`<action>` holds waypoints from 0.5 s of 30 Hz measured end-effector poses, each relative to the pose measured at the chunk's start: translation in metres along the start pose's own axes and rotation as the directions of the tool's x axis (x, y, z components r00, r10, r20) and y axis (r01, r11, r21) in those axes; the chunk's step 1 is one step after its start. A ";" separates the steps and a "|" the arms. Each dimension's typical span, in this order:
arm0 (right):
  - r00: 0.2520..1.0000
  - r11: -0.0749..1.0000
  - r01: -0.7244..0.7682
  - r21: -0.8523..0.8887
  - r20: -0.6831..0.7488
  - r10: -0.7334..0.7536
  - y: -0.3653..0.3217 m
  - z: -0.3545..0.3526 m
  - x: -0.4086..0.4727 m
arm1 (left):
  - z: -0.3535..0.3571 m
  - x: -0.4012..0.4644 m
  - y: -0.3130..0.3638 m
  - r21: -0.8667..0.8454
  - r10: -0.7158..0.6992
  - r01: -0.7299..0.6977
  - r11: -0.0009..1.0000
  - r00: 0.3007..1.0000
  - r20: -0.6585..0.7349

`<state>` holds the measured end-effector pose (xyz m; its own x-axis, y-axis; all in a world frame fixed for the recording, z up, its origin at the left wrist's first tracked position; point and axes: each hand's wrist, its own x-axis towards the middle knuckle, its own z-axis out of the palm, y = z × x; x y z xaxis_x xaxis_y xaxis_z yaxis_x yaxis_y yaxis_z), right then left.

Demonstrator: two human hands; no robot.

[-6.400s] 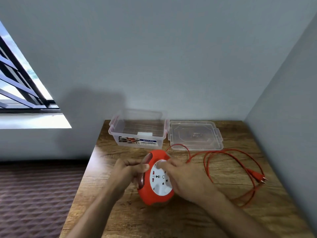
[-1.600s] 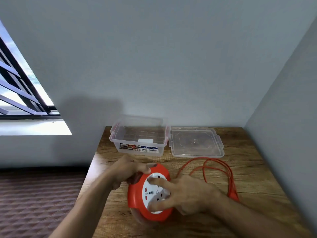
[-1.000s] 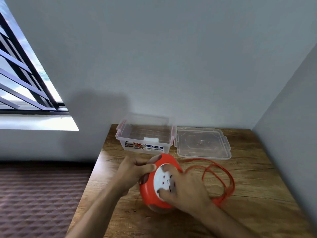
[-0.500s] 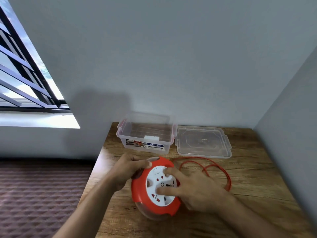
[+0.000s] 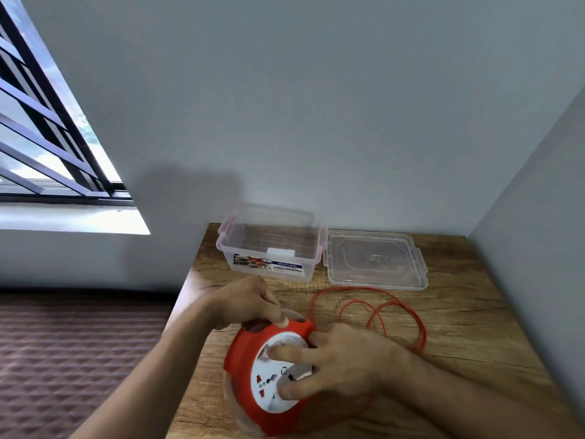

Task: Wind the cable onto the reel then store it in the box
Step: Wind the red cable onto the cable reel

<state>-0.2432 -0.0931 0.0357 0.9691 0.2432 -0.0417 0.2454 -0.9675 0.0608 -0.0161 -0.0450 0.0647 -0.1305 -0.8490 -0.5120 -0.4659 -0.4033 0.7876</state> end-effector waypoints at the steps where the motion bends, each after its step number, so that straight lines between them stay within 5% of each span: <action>1: 1.000 1.000 0.005 -0.007 0.020 -0.005 0.001 -0.001 0.000 | -0.002 0.002 0.001 0.002 -0.024 0.024 1.000 1.000 0.011; 8: 0.992 0.998 0.032 -0.047 0.125 -0.026 -0.001 -0.006 0.017 | 0.001 0.008 0.016 0.138 -0.048 0.045 0.989 0.999 0.022; 15: 0.987 0.978 -0.158 -0.135 0.003 0.160 -0.003 0.022 0.013 | -0.005 0.011 0.003 0.011 0.060 -0.060 0.998 0.995 -0.083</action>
<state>-0.2320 -0.0890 0.0129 0.9958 0.0848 -0.0341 0.0899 -0.9755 0.2007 -0.0147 -0.0574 0.0627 -0.0849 -0.8973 -0.4332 -0.4667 -0.3483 0.8129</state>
